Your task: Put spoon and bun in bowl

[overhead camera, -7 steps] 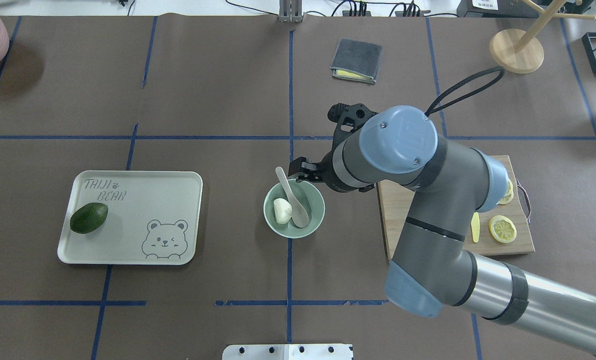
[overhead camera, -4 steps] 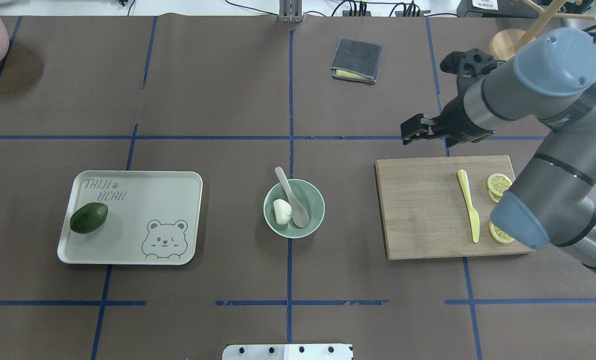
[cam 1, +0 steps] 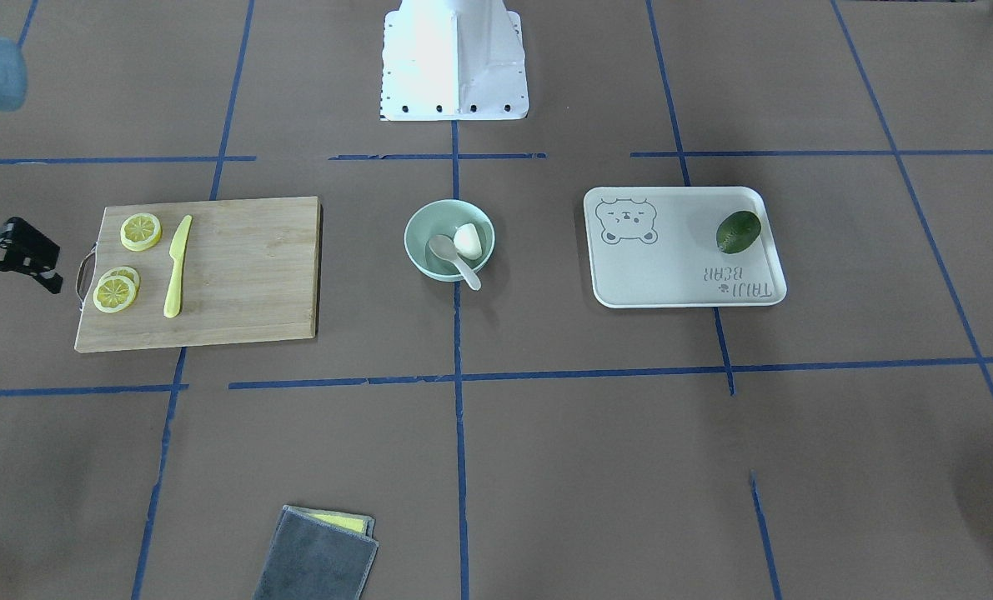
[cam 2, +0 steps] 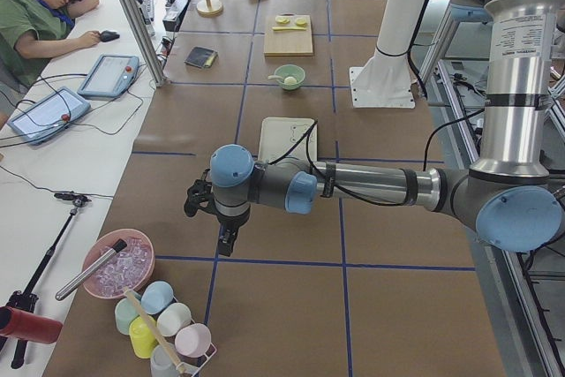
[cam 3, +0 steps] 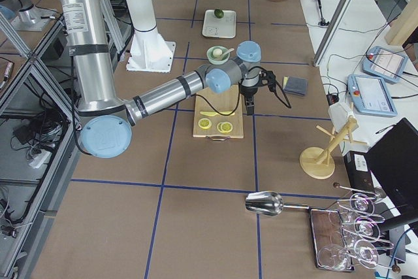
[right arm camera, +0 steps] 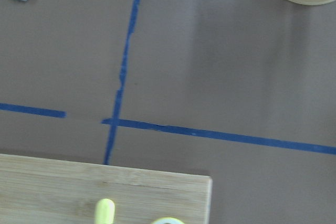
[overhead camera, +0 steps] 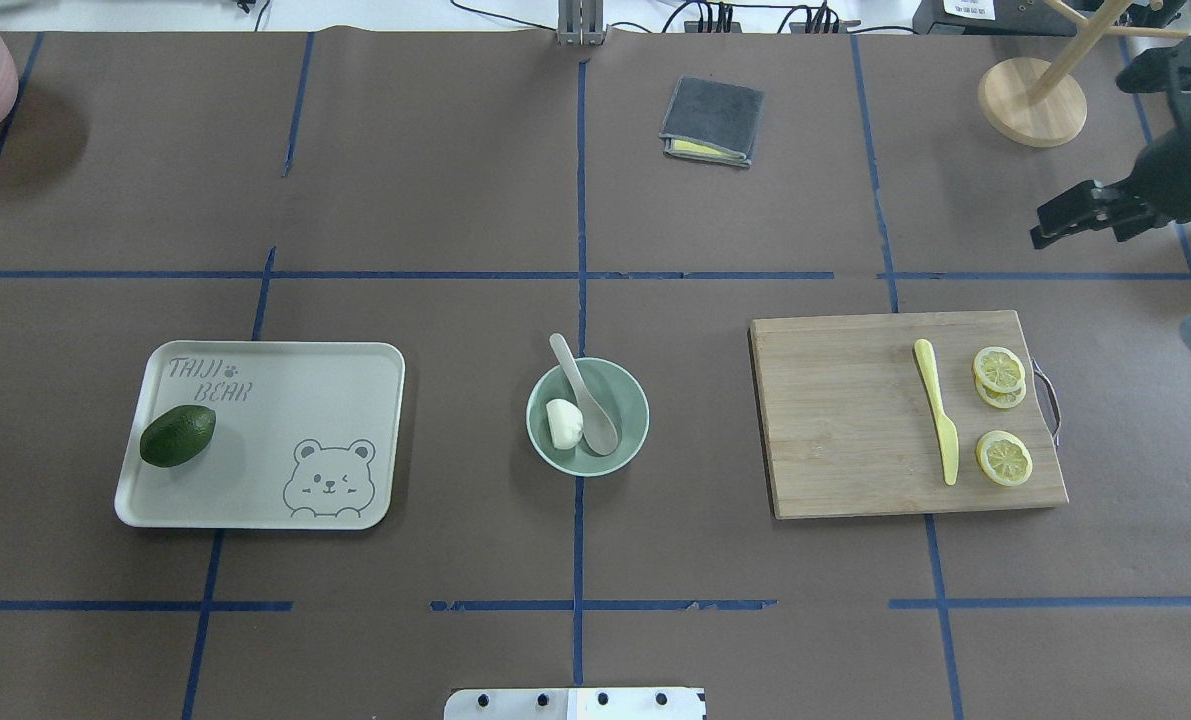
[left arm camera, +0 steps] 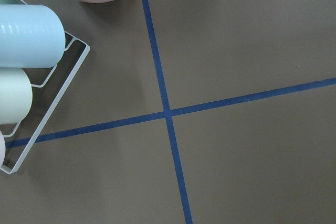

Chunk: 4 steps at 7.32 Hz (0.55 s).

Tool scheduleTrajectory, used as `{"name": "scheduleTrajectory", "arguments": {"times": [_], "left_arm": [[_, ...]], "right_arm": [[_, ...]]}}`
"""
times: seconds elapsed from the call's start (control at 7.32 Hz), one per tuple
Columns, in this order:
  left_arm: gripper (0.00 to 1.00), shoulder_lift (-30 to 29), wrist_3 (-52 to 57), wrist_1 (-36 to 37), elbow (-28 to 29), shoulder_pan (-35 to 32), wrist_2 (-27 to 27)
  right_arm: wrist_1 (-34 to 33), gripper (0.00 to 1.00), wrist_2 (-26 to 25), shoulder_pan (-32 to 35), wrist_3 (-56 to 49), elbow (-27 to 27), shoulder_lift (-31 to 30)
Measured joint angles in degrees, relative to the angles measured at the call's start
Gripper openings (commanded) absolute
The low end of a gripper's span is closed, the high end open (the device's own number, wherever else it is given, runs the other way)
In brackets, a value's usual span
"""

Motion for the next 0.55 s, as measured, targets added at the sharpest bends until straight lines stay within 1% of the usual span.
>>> {"name": "scheduleTrajectory", "arguments": {"times": [0.27,0.41,0.55], "left_arm": [[1.00,0.2,0.0,0.0,-0.1,-0.1,0.0],[1.00,0.4,0.0,0.0,-0.1,-0.1,0.0],[1.00,0.6,0.0,-0.1,-0.1,-0.1,0.0]], "right_arm": [[0.1,1.00,3.4,9.9,-16.3,-7.4,-2.9],[0.1,1.00,4.8,14.0,-22.7,-10.8,-3.7],[0.1,1.00,5.5,16.6,-26.8,-12.8,-4.7]]}}
